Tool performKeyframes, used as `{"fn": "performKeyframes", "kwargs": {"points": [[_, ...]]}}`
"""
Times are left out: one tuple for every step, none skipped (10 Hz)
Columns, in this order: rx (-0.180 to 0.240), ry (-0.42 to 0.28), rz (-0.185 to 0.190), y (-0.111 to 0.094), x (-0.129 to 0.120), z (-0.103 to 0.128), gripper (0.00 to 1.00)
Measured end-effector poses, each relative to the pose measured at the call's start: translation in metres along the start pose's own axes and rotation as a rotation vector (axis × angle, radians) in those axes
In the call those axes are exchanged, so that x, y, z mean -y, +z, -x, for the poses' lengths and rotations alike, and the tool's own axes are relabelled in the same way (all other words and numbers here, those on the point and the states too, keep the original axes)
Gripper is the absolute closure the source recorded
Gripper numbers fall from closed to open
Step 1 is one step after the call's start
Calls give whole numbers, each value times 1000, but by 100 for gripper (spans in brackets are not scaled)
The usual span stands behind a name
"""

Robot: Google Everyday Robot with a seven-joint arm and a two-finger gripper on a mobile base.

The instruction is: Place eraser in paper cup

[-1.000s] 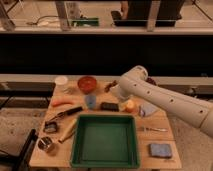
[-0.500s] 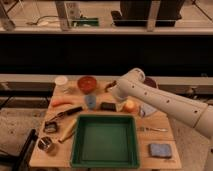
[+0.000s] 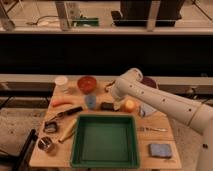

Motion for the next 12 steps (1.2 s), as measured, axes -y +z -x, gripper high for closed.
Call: {"fn": "performKeyframes", "kwargs": {"points": [[-1,4,0,4,0,-1,20],[1,9,1,8,0,-1,20],[3,16,4,13,0,-2,20],[5,22,5,17,1,-1,20],[7,28,8,22,1,-2,20],[6,36,15,25,1,-4,20],[4,55,31,30,0,-6,20],[4,66,43,33,0,-6,20],[3,74,51,36,0,-5,20],[3,85,60,39,-1,-6,20],[4,96,66,41,-2,-8,20],[8,105,71,44,-2,-11,20]]}}
